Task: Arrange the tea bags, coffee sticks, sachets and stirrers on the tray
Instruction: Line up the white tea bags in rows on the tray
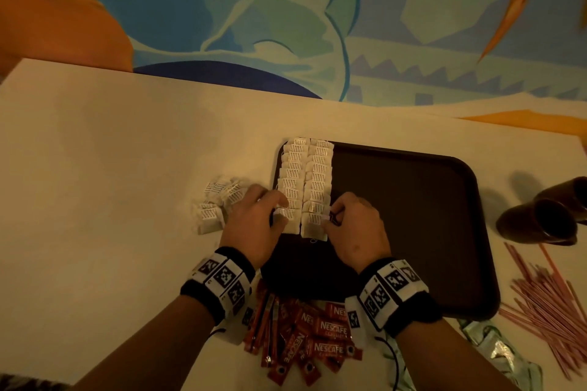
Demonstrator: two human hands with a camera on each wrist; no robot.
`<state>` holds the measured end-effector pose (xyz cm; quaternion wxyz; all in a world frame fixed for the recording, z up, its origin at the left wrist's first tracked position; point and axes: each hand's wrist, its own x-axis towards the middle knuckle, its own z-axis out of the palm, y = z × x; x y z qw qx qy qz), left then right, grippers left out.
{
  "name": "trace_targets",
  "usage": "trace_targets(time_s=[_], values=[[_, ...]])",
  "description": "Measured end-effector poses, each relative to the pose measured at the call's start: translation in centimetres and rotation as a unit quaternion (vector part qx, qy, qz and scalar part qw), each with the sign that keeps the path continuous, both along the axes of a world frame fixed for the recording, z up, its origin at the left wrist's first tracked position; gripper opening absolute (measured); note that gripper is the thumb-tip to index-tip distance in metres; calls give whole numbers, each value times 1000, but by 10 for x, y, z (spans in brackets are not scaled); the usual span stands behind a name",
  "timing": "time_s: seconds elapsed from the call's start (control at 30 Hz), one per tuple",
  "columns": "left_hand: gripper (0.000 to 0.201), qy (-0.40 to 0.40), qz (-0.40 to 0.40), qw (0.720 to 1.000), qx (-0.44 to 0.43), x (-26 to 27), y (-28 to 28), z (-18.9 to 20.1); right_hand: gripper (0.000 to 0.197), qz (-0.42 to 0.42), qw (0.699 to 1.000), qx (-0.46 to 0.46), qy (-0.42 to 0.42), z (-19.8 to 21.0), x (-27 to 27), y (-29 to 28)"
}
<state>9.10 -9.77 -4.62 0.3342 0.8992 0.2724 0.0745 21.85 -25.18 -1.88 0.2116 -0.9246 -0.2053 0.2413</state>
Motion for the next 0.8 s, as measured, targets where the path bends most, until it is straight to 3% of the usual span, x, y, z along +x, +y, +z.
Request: trace_targets(time_s=[0.2,0.53,0.7,0.8], values=[[22,31,-55,998,24,-6,-7,-7,19,50,998,-17,29,4,-16,10],[18,16,-55,998,17,-14,-9,-5,22,47,998,-38,29,7,-19,13],[15,-26,18,999,21,-32,12,10,26,84,996,-5,22,20,-22,35],[9,9,82,996,38,-54,46,10,22,135,990,5,28,23,-31,61]])
